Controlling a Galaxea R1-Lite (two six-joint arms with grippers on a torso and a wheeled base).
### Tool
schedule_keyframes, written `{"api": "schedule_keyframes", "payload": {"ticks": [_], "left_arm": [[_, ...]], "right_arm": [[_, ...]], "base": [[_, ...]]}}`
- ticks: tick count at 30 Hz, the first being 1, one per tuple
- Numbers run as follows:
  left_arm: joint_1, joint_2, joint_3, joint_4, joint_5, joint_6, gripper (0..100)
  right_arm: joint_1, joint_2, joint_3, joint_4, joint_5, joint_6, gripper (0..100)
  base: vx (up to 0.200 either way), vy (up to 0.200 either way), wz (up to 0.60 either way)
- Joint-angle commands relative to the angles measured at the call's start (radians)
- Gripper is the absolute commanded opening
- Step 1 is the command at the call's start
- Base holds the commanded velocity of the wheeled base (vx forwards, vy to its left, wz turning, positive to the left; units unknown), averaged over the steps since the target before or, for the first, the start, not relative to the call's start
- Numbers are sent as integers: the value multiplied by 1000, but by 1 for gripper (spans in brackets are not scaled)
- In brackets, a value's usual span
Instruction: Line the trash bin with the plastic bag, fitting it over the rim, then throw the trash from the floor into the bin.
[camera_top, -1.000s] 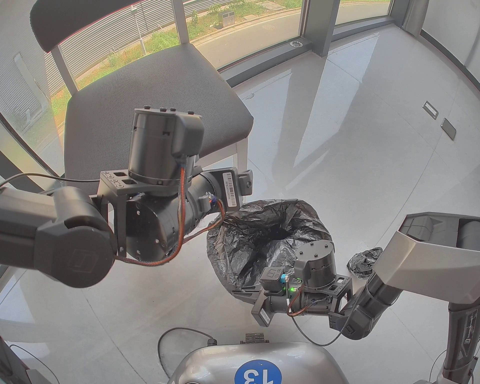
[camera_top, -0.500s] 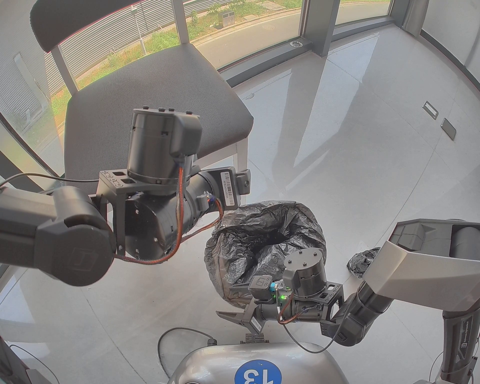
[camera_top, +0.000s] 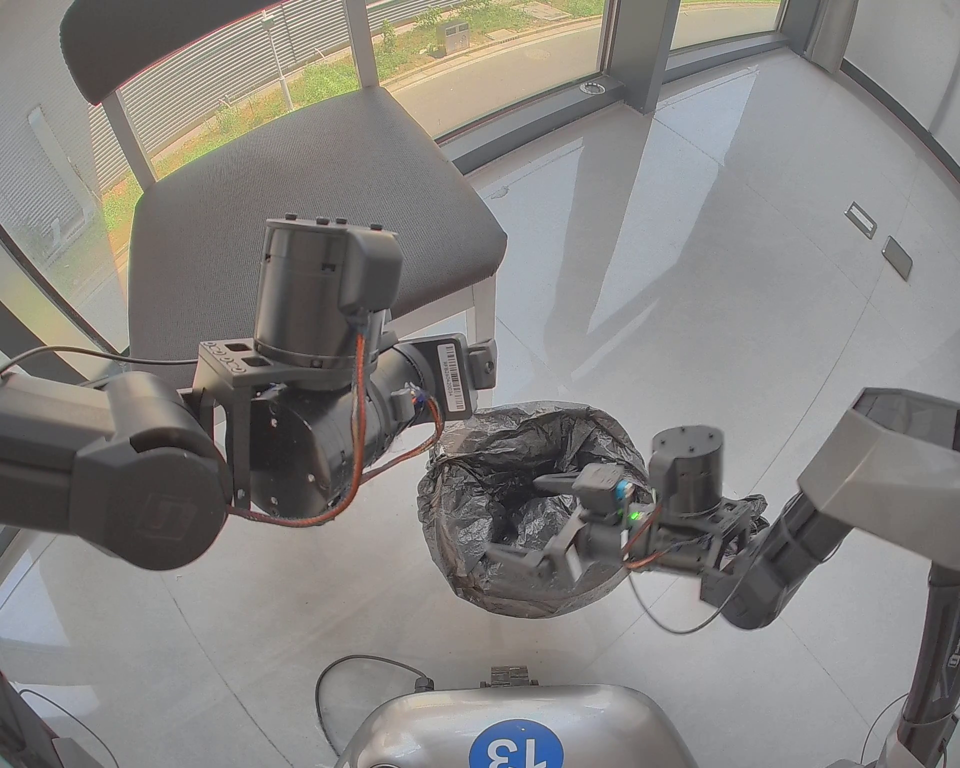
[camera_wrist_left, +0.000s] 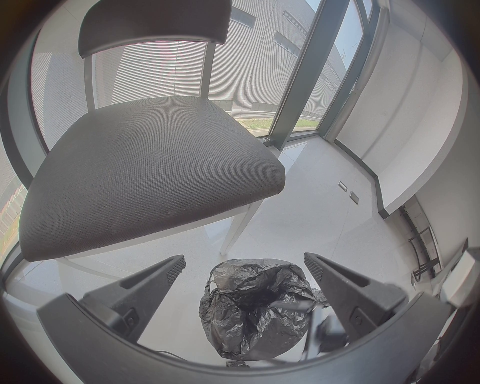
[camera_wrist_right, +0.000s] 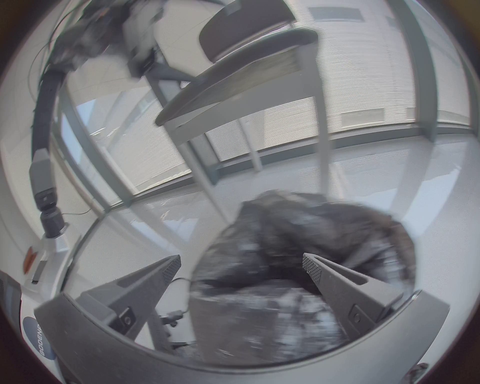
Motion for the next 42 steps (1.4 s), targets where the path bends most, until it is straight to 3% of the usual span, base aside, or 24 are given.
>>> {"api": "schedule_keyframes", "payload": {"ticks": [1, 9, 17, 33, 42], "left_arm": [[-6, 1, 0, 8, 35, 1, 100], [-21, 42, -7, 10, 58, 10, 100], [-38, 56, 13, 5, 56, 23, 100], [-35, 64, 45, 8, 58, 29, 100], [-1, 64, 97, 2, 64, 86, 100]], "right_arm": [[-223, -172, 56, -3, -1, 3, 100], [-458, -259, 239, 3, -3, -14, 100], [-614, -178, 254, 43, -1, -104, 100], [-736, 37, 184, 52, -6, -182, 100], [-754, 111, 154, 58, -6, -184, 100]], "base": [[0, 0, 0], [0, 0, 0], [0, 0, 0], [0, 0, 0], [0, 0, 0]]}}
